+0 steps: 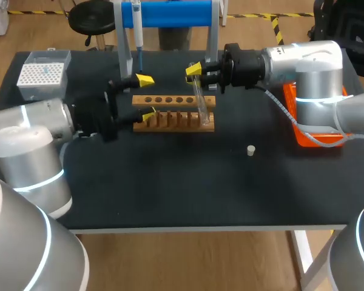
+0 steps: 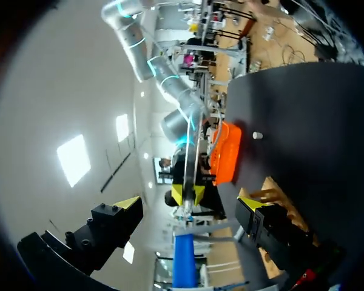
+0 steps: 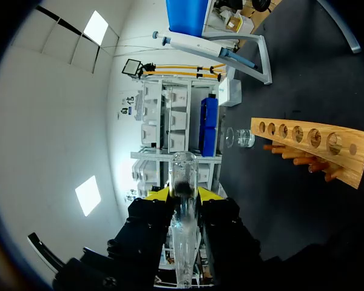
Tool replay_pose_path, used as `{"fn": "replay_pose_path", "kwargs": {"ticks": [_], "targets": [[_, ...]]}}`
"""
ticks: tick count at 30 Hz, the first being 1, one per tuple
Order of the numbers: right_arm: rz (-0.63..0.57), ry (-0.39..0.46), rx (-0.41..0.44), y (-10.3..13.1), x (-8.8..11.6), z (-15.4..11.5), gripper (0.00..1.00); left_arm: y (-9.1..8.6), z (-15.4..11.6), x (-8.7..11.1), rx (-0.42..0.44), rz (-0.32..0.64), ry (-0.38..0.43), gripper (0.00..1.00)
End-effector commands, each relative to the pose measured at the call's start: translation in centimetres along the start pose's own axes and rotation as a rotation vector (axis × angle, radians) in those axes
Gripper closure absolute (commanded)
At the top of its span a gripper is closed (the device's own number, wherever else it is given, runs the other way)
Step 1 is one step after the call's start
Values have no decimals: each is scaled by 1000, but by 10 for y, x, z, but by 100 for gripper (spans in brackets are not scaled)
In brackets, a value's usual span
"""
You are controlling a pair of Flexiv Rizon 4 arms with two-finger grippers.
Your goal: Invert the test tube, pick up the pipette, mount the tip to pipette, aspirate from beaker and dispense into the tube, eject the tip, return the pipette, and cap with the stopper.
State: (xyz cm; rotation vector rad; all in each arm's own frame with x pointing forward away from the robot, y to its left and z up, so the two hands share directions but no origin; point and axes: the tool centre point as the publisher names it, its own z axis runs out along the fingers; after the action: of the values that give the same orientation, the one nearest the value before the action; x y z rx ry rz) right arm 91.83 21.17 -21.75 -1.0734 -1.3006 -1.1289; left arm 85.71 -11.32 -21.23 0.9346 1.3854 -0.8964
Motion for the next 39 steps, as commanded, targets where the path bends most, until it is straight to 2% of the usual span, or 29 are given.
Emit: {"fn": "replay_pose_path", "kwargs": {"ticks": [1,10,18,39], "targets": [[0,-4,-1,0,1,0,100,-3,13,11,125,296,-52,0],[0,-4,-1,0,1,0,100,-17,31,8,178,326,-77,0],[0,-4,-1,0,1,0,100,-28,48,1,193,221,-33,0],[0,-4,-1,0,1,0,100,-49,85,-4,260,140,13,0]]}}
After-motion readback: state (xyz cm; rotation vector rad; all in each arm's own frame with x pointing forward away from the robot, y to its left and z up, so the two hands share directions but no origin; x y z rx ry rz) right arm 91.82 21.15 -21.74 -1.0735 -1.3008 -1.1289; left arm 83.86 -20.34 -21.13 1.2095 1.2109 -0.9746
